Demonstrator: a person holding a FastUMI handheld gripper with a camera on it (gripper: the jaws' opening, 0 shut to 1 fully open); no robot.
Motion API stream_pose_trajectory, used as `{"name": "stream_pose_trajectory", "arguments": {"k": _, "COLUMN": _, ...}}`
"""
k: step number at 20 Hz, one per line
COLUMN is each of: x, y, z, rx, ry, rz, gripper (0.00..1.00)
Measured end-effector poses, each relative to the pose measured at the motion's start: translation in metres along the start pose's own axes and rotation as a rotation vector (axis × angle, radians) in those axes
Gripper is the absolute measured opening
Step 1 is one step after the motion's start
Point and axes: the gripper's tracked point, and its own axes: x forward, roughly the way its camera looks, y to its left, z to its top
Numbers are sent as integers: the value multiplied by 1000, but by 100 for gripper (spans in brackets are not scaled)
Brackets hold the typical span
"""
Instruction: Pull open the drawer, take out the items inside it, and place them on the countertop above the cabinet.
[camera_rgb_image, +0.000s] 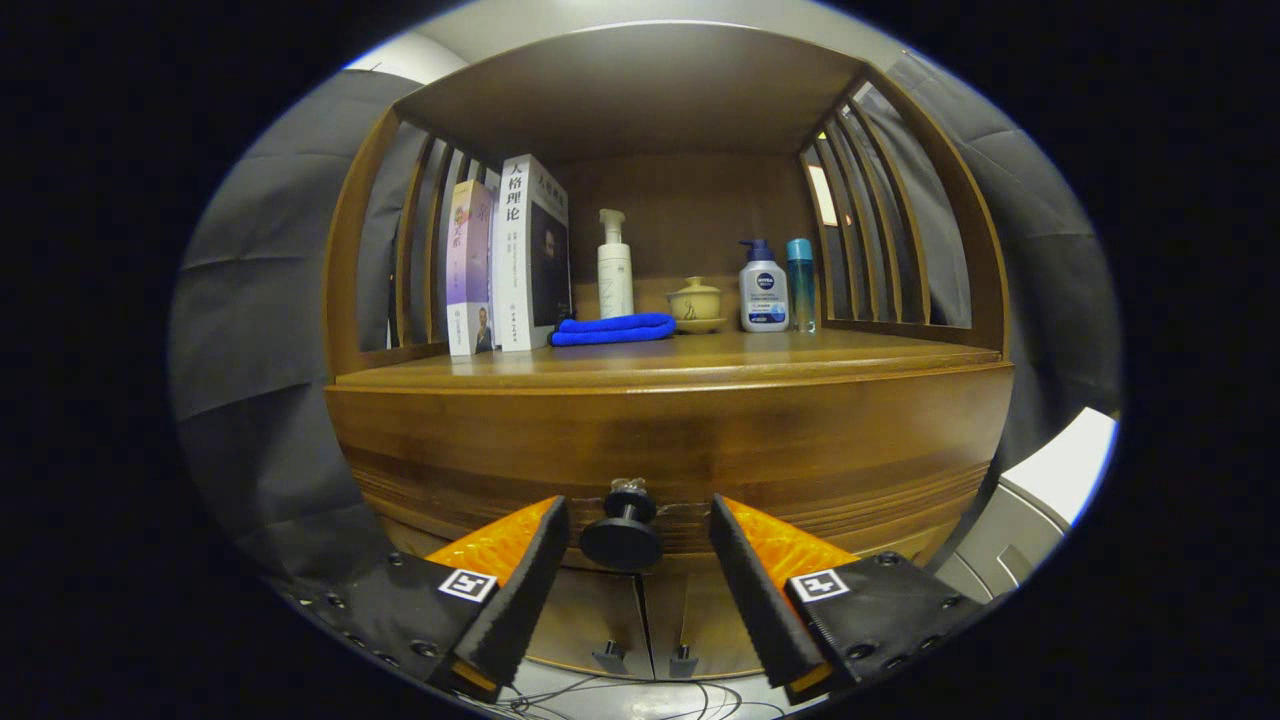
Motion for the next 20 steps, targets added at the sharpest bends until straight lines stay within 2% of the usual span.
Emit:
{"name": "stream_pose_trajectory", "arguments": {"k": 3, "x": 2, "y": 3, "z": -3, "rx": -10, "ry": -4, "rz": 3, "gripper": 69}}
{"name": "stream_pose_trajectory", "arguments": {"k": 11, "x": -1, "y": 6, "z": -6, "rx": -36, "ry": 4, "rz": -3, "gripper": 32}}
{"name": "stream_pose_trajectory", "arguments": {"k": 20, "x": -40, "y": 8, "z": -14, "rx": -44, "ry": -8, "rz": 8, "gripper": 32}}
